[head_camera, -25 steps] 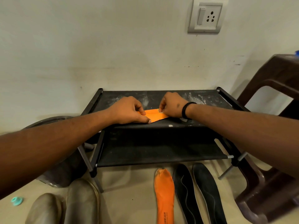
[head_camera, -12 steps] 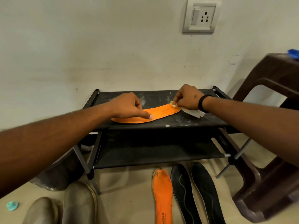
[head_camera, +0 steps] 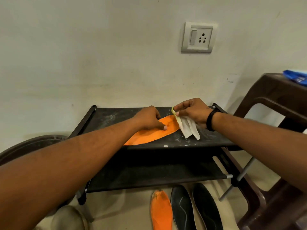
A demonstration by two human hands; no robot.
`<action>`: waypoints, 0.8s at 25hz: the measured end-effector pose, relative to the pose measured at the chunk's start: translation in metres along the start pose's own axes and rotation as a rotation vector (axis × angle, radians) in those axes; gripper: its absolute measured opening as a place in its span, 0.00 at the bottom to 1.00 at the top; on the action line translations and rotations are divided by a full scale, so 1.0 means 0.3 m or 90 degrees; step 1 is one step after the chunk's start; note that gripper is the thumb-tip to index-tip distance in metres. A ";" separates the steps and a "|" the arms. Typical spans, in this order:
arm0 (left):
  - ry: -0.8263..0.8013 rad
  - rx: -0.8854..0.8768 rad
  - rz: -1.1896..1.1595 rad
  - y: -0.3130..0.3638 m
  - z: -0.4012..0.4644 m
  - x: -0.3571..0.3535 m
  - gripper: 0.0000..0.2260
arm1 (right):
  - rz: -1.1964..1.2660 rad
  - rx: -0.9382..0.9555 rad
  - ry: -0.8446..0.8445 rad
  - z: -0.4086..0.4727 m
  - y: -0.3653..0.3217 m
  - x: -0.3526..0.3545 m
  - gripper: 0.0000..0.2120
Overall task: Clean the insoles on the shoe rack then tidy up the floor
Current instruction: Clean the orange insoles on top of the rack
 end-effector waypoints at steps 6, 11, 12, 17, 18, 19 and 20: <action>0.203 0.053 -0.241 0.092 0.019 0.201 0.14 | 0.185 0.044 0.021 -0.003 -0.125 0.073 0.06; 0.330 0.149 -0.499 0.136 -0.015 0.329 0.09 | 0.127 0.122 0.081 -0.014 -0.192 0.083 0.05; 0.341 0.159 -0.549 0.137 -0.028 0.335 0.08 | 0.101 0.135 0.087 -0.018 -0.193 0.080 0.05; 0.184 0.270 -0.673 0.092 -0.138 0.198 0.07 | 0.005 0.175 0.112 -0.033 -0.164 0.073 0.06; 0.088 0.311 -0.641 0.071 -0.170 0.163 0.10 | -0.034 0.182 0.104 -0.038 -0.148 0.073 0.06; 0.005 0.342 -0.577 0.040 -0.194 0.137 0.14 | -0.094 0.189 0.092 -0.043 -0.130 0.070 0.07; -0.029 0.357 -0.492 0.010 -0.214 0.123 0.19 | -0.171 0.198 0.073 -0.047 -0.112 0.066 0.08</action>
Point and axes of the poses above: each hand's wrist, its own z-axis towards the middle knuckle, its own x-axis out of the back of the hand, y = z × x, the point moved 1 cm from there along z, towards the middle knuckle, and after that the axes turned 5 degrees about y, right-handed, at the moved point
